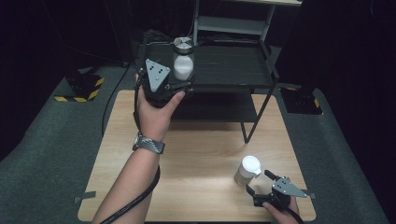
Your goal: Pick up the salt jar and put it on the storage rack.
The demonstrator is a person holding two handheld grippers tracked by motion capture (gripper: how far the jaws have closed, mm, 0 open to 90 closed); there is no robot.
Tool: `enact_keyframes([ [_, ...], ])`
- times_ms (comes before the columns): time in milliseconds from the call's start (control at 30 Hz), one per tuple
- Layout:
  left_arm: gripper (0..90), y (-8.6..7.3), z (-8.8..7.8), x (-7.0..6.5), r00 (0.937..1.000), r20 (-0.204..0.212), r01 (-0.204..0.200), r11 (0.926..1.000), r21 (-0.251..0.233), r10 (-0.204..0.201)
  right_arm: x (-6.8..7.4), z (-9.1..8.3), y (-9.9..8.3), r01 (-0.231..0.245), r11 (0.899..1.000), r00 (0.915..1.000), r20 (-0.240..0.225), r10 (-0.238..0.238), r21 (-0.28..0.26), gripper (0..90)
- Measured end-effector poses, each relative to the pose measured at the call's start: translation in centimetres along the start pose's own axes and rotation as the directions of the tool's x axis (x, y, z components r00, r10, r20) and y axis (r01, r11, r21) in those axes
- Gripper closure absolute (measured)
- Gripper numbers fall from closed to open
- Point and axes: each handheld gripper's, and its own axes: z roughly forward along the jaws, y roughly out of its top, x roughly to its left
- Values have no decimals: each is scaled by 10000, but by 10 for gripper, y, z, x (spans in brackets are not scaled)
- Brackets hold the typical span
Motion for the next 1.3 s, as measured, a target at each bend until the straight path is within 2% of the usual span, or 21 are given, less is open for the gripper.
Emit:
enact_keyframes([
  [400,3,-25,-22,-2,9993,240,-300,9995,-38,301,1,0,0,46,10000,10000,36,-46,-9,2],
  [767,4,-45,-39,-3,9995,282,-155,9999,50,154,1,0,0,95,10000,10000,24,-95,12,2],
  [867,3,-58,-49,-2,9992,402,-39,10000,-40,41,1,0,0,101,9999,9999,30,-101,9,2],
  [1000,4,-74,-61,-2,9981,603,-118,9999,-69,122,1,0,1,146,9999,9999,17,-146,35,1],
  [1033,3,-74,-61,-2,9981,603,-118,9999,-69,122,1,0,1,146,9999,9999,17,-146,35,1],
  [1167,3,-95,-75,-3,9960,894,-86,10000,42,82,2,0,0,180,9998,9998,43,-180,17,2],
  [1300,3,-112,-85,-3,9930,1160,-259,9995,177,237,2,0,0,195,9998,9998,55,-195,33,1],
])
